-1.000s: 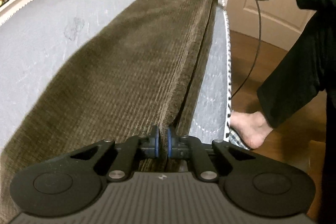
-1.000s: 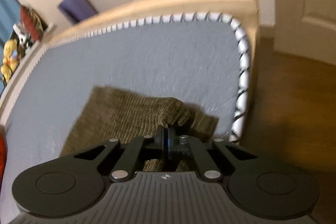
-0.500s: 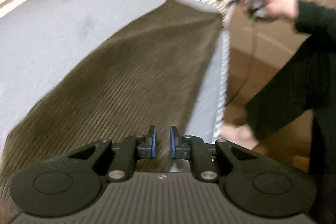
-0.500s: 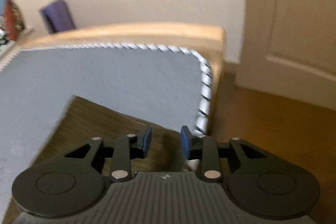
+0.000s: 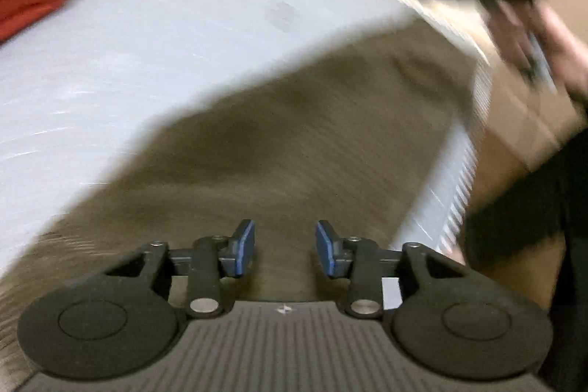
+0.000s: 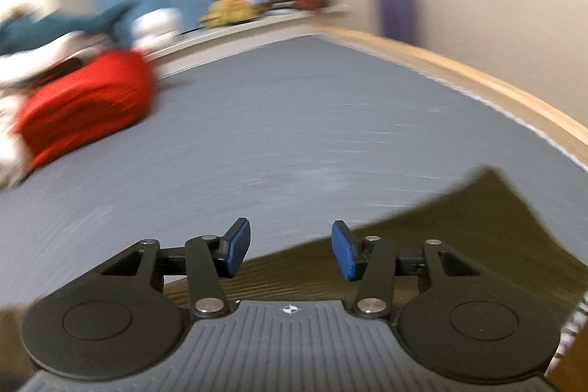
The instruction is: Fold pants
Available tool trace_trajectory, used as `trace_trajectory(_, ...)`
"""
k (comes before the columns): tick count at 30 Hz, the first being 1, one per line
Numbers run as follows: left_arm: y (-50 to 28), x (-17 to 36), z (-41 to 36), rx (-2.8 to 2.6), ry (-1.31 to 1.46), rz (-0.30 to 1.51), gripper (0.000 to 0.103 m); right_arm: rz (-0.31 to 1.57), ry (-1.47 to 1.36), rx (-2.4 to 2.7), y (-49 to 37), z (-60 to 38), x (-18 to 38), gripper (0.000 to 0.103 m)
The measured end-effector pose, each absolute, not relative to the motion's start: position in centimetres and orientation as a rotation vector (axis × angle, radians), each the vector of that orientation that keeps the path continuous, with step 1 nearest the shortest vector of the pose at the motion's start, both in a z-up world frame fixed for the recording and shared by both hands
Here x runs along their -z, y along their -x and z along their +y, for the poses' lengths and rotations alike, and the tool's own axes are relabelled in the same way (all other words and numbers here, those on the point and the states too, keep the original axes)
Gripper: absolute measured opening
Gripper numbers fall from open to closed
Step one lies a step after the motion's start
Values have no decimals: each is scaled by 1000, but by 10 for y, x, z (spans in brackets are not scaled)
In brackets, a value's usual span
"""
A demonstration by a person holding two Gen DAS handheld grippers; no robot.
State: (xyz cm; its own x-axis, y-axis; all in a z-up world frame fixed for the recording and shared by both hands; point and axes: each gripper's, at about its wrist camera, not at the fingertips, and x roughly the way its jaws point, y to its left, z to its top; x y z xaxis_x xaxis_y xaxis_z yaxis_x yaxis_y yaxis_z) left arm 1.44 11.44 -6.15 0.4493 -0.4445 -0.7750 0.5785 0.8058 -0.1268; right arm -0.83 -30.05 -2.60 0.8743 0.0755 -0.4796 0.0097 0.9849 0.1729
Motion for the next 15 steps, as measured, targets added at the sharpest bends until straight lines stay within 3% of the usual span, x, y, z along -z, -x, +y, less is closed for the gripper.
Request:
trace_trajectory(2,-24,46,156,482,-73,858,45,519,-126,-143,7,-261,22,52)
trace_trajectory(4,-32,36,209,287,59,836,64,538,-94,-239,7,-221,14,52)
trace_trajectory(7,-35,40,283,48,291,864,82,545,2,-388,12,-160,8,52)
trace_trajectory(15,-31,95,379,-60,663,1033,84,564,252,-749,52,-26,15,53)
